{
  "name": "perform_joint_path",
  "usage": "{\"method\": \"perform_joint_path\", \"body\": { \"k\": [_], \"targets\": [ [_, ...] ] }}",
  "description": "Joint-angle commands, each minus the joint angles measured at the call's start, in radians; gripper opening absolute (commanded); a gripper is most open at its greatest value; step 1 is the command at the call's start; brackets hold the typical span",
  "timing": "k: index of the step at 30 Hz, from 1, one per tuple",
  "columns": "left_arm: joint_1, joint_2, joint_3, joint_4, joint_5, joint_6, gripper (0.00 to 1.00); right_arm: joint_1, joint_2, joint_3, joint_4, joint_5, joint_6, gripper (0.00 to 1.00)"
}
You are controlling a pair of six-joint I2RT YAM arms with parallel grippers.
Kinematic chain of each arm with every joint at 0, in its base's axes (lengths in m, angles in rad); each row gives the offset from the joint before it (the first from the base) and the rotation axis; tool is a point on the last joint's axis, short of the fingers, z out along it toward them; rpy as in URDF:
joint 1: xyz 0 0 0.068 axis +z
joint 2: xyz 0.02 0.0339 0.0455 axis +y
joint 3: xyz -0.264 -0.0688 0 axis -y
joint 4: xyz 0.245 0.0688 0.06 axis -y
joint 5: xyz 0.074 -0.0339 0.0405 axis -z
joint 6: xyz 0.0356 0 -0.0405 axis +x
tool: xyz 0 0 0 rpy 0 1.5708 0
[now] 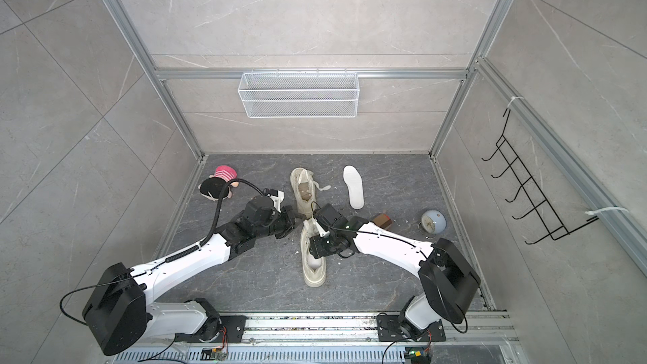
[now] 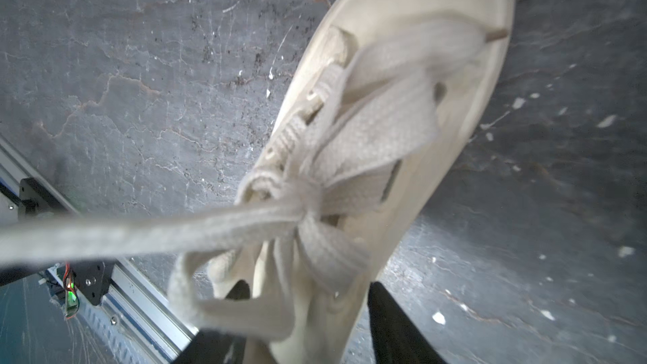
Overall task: Remove the insole from the shoe
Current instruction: Untie the shoelace on the shoe.
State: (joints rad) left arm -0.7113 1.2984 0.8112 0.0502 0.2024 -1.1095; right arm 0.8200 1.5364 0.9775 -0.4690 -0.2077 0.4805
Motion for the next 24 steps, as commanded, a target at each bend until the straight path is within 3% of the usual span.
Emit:
{"method": "perform_joint_path", "body": {
  "k": [1, 11, 18, 24],
  "targets": [
    [-0.002, -0.037, 0.022, 0.004, -0.044, 0.085, 0.0, 0.014, 0.027, -0.05, 0.039, -0.043, 0.044, 0.56],
    [0.034, -0.059, 0.235, -0.14, -0.163, 0.324, 0.0, 0.016, -0.002, -0.16, 0.003, 0.036, 0.11, 0.54],
    [0.147, -0.033, 0.361, -0.173, -0.115, 0.411, 0.0, 0.017, -0.02, -0.191, 0.023, 0.034, 0.127, 0.54],
    [0.188, -0.021, 0.379, -0.199, -0.065, 0.447, 0.0, 0.018, -0.026, -0.177, 0.027, 0.038, 0.124, 0.55]
  ]
}}
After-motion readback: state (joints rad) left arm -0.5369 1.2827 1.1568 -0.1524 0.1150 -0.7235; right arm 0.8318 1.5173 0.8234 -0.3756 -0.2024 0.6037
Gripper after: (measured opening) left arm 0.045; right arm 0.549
